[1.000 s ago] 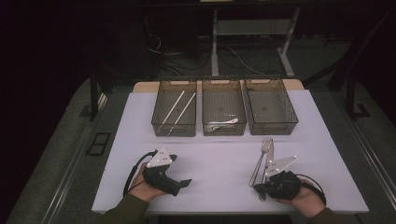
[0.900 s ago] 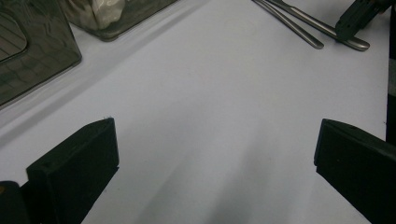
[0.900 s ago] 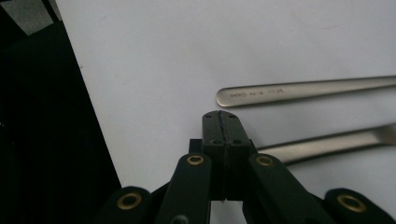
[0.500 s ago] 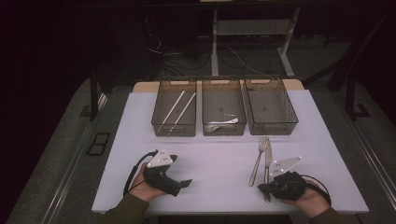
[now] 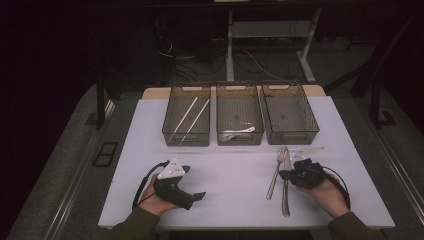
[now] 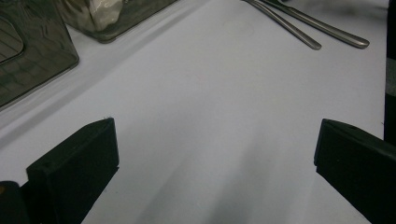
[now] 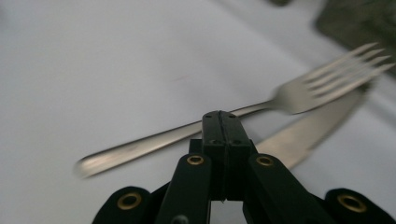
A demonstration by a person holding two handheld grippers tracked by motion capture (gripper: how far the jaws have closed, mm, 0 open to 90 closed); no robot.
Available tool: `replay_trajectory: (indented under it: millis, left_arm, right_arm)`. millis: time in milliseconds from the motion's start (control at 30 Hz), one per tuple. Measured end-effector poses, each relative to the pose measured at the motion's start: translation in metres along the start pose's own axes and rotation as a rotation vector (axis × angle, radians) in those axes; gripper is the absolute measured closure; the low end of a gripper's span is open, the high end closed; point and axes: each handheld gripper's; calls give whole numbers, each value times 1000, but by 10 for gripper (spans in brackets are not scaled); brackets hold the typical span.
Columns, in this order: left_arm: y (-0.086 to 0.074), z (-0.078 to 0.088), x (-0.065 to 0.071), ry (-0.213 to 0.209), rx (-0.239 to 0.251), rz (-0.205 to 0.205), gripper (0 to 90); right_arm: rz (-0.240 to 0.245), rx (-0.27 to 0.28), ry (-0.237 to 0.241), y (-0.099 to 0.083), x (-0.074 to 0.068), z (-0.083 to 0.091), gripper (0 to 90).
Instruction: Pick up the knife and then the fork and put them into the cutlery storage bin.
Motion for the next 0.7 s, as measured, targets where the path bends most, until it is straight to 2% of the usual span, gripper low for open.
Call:
replay_trajectory:
  millis: [100, 233, 367, 500, 600, 700]
  left_arm:
    - [0, 0, 0, 0, 7, -2, 0]
    - [0, 0, 0, 2, 4, -2, 0]
    - [0, 0, -1, 2, 5, -4, 0]
    - [0, 0, -1, 0, 4, -6, 0]
    - [0, 0, -1, 1, 3, -4, 0]
    - [0, 0, 0, 0, 3, -5, 0]
  right_arm:
    - [-56, 20, -64, 5, 23, -2, 900]
    - [-125, 15, -167, 11, 51, -7, 899]
    - [-149, -11, -216, 16, 65, -17, 899]
    - [-155, -13, -236, 22, 71, -24, 899]
    - [-157, -10, -220, 27, 73, -30, 899]
    - [-134, 1, -188, 34, 68, -36, 899]
Point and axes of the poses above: each handheld gripper's, and its own axes: z roughly backward along the jaws, y roughly out of its top, x roughly to its right, and after that the axes turned 5 degrees about z, right-handed
